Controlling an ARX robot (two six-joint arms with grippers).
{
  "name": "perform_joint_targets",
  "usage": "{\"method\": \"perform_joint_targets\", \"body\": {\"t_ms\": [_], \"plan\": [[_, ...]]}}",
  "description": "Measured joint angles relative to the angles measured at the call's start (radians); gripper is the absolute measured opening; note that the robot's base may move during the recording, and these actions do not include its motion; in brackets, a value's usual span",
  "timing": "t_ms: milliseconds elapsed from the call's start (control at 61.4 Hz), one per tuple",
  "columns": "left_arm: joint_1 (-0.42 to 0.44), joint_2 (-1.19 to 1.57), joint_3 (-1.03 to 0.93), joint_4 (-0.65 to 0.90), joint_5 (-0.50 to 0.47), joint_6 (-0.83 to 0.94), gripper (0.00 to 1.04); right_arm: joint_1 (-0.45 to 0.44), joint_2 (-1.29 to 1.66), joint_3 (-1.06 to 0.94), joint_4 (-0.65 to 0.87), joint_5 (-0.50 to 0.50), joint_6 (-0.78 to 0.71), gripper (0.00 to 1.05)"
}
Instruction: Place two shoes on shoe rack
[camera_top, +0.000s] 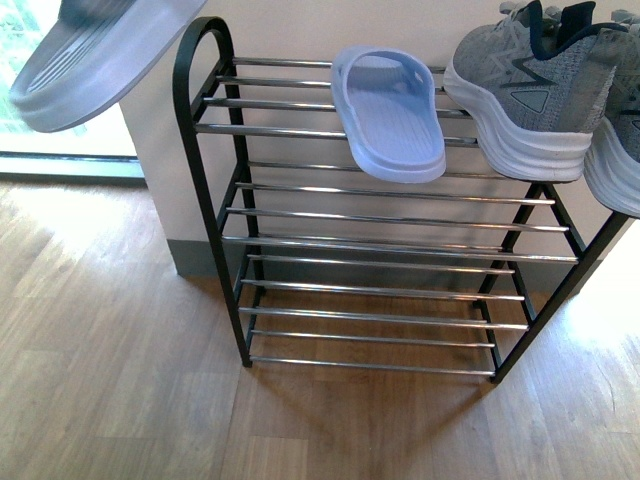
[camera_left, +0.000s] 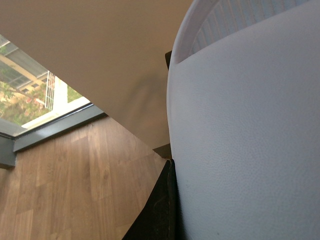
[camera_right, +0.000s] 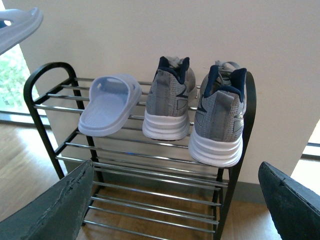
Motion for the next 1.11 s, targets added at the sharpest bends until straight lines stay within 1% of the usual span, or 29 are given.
{"method": "perform_joint_targets", "body": {"t_ms": [49, 98, 277, 407, 554, 651, 847, 1107], "plan": [[-0.005, 0.032, 0.042, -0.010, -0.023, -0.009, 0.02, 0.000, 0.000, 0.000, 0.000, 0.000, 0.000, 0.96], [-0.012, 0.070, 0.092, -0.023, -0.067, -0.022, 0.02, 0.000, 0.000, 0.000, 0.000, 0.000, 0.000, 0.96], [-0.037, 0.183, 0.226, -0.079, -0.153, -0.051, 0.02, 0.000, 0.000, 0.000, 0.000, 0.000, 0.000, 0.96], [-0.061, 0.241, 0.299, -0.129, -0.145, -0.082, 0.02, 0.000, 0.000, 0.000, 0.000, 0.000, 0.000, 0.96], [-0.095, 0.298, 0.373, -0.148, -0.175, -0.081, 0.02, 0.000, 0.000, 0.000, 0.000, 0.000, 0.000, 0.96], [-0.113, 0.335, 0.423, -0.152, -0.199, -0.061, 0.02, 0.000, 0.000, 0.000, 0.000, 0.000, 0.000, 0.96], [-0.124, 0.430, 0.496, -0.146, -0.276, 0.054, 0.02, 0.000, 0.000, 0.000, 0.000, 0.000, 0.000, 0.96], [-0.129, 0.531, 0.571, -0.176, -0.291, 0.082, 0.02, 0.000, 0.000, 0.000, 0.000, -0.001, 0.000, 0.96]]}}
